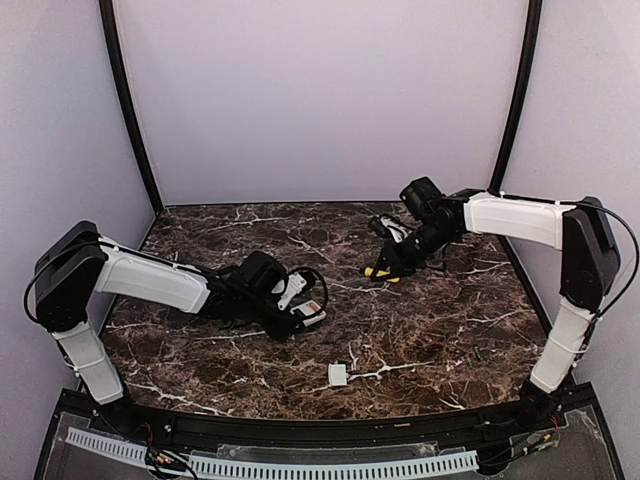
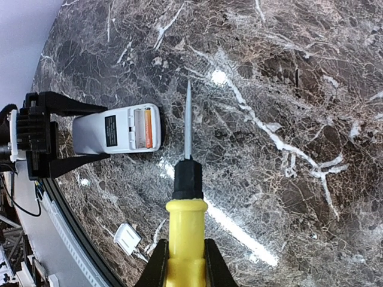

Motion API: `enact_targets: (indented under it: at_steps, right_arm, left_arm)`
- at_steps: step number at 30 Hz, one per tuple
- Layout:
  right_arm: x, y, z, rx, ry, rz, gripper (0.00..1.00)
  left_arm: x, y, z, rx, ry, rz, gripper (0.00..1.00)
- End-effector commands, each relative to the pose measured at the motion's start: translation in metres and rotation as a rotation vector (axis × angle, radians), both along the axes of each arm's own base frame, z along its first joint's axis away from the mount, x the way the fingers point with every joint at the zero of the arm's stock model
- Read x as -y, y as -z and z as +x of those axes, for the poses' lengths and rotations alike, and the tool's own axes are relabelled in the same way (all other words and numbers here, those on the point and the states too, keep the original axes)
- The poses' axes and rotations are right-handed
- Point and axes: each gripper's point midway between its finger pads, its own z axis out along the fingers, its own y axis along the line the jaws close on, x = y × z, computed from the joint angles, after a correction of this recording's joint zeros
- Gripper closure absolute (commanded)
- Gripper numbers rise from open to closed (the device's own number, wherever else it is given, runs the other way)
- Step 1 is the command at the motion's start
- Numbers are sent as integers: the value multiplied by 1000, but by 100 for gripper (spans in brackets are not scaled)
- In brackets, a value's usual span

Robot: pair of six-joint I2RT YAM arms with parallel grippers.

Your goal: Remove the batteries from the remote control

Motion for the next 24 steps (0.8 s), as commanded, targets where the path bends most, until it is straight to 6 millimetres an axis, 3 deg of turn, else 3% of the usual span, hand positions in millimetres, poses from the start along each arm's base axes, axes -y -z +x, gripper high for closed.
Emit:
enact_targets:
  at_steps: [1, 9, 15, 21, 24]
  right_arm:
    - [-8, -8, 17, 47, 45, 19, 100]
    - [-7, -5, 17, 32, 69, 21, 100]
    - [-6, -3, 15, 29, 82, 23, 100]
    - [-7, -2, 15, 27, 86, 26, 100]
    - [-6, -2, 15, 29, 88, 26, 100]
  left_arm:
    - [-15, -20, 9, 1, -259, -79, 100]
    - [-44, -1, 8, -75, -566, -76, 100]
    - [-35, 13, 4, -143, -659, -94, 100]
    - [-41, 19, 7, -157, -755, -57, 99]
    - [-42, 22, 6, -165, -769, -50, 87]
